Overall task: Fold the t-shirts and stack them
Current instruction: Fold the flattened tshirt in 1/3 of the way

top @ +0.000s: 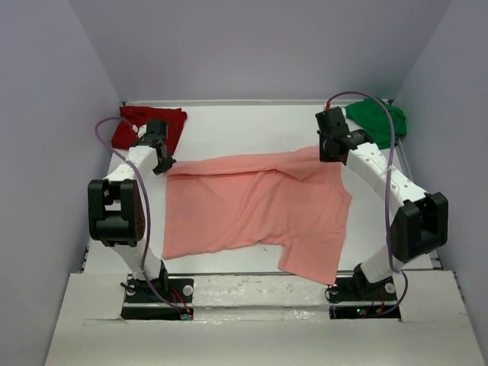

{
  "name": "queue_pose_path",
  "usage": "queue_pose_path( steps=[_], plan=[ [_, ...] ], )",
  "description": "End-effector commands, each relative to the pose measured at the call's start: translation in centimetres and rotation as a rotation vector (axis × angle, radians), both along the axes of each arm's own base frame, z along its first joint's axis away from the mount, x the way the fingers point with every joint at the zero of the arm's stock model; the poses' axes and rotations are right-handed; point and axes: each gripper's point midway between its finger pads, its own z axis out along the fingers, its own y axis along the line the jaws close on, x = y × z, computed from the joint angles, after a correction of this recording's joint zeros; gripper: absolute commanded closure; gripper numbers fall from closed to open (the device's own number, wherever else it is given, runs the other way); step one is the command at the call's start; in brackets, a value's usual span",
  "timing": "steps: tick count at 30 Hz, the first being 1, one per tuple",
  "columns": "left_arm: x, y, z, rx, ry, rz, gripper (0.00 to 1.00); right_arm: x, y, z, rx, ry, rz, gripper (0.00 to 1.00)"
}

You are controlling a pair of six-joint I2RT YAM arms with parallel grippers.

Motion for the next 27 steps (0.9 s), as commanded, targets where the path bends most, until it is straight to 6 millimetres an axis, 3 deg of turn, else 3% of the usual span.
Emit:
queue_pose_path(
  steps=[1,6,12,23,25,27],
  plan=[
    [-0.4,-0.3,2.4,-0.01,-0.072,0.001,1.0,-1.0,-0.9,2.4,0.003,-0.081,-0.074,1.0],
    [-1.1,-0.2,2.6,0.008,-0.068,-0.006,1.0,-1.5,-2.1,1.9,-0.042,-0.075,-0.133,1.0],
    [-1.7,-0.3,1.4,0.005,-0.029,-0.012,1.0,-2.3,-2.0,0.5,-0.032,-0.038,-0.135,1.0],
    [-1.5,-0.5,0.7,0.004,0.002,-0.01,1.0,-3.6,-1.4,0.6,0.0,-0.02,-0.105,1.0],
    [-1.6,-0.6,0.6,-0.002,0.001,-0.017,0.94,-4.1,-1.1,0.5,0.007,-0.012,-0.1,1.0],
    [-1.7,-0.8,0.6,-0.007,0.003,-0.023,0.77,-4.6,-0.9,0.1,0.009,-0.002,-0.1,1.0]
  ],
)
